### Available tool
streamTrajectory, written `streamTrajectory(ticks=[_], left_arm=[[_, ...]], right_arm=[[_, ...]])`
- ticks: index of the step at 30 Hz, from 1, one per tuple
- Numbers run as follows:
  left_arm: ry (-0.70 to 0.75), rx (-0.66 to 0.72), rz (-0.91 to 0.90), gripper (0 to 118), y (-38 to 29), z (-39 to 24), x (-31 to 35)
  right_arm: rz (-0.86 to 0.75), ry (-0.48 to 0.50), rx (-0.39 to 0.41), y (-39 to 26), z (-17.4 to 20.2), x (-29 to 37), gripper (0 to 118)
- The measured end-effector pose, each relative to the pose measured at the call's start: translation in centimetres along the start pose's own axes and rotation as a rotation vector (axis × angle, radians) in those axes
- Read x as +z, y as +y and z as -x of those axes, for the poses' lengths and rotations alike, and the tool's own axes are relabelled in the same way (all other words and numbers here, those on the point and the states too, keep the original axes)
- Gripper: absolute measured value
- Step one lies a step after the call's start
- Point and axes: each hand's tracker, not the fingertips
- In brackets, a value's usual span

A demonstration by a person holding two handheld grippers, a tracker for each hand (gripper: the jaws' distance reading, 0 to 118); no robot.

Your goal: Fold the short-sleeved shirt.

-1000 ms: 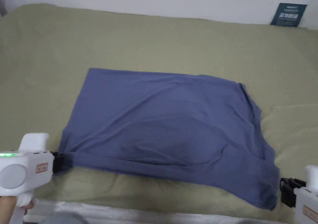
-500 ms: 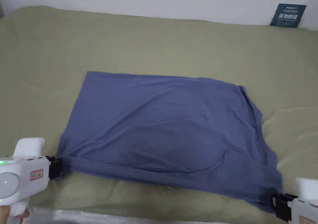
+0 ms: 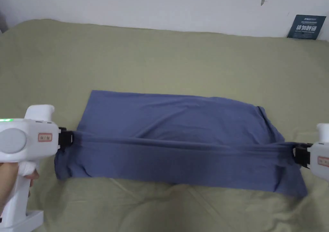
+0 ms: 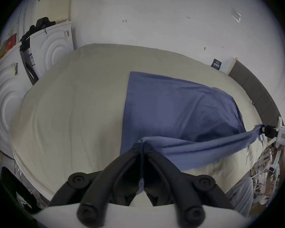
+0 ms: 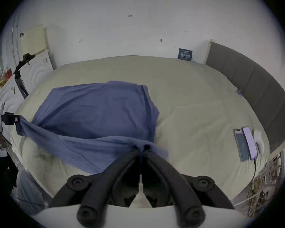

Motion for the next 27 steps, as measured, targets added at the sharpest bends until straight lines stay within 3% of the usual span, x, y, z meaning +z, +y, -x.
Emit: streamTrajectory(ticks=[9, 15, 18, 20, 21, 22, 23, 25, 26, 27], left_arm=[[0.091, -0.034, 0.047, 2, 3.2, -2.0, -7.3], [0.104, -0.045, 0.085, 3, 2.1, -2.3, -8.6], [0.093, -0.051, 0.065, 11, 1.8, -2.6, -7.5], [0.118, -0.053, 0.050, 88, 1.7, -2.4, -6.6], [0.122, -0.045, 0.031, 115, 1.4, -2.3, -5.9], [0.125, -0.037, -0.018, 118, 1.3, -2.2, -4.9], [0.118, -0.041, -0.012, 118, 1.0, -2.1, -4.0], [0.123, -0.024, -0.027, 114, 0.2, -1.6, -2.9], [0.123, -0.018, -0.024, 104, -0.4, -1.4, -2.3], [0.120, -0.009, -0.022, 75, -0.9, -1.2, -2.0]], right_arm=[[0.078, -0.073, -0.002, 2.6, 0.9, -8.3, 2], [0.119, -0.078, -0.004, 1.5, 0.7, -9.2, 2], [0.095, -0.051, -0.046, 1.4, 0.2, -8.2, 10], [0.092, -0.044, -0.084, 1.4, -0.4, -7.2, 83], [0.088, -0.036, -0.097, 1.0, -0.7, -6.6, 118], [-0.020, -0.038, -0.168, 1.0, -0.9, -4.9, 111], [0.024, -0.033, -0.120, 0.8, -0.9, -4.0, 106], [0.038, -0.043, -0.112, -0.4, -1.3, -3.2, 102], [0.031, -0.041, -0.109, -1.3, -1.6, -2.7, 89], [0.020, -0.049, -0.100, -2.0, -1.6, -2.2, 60]])
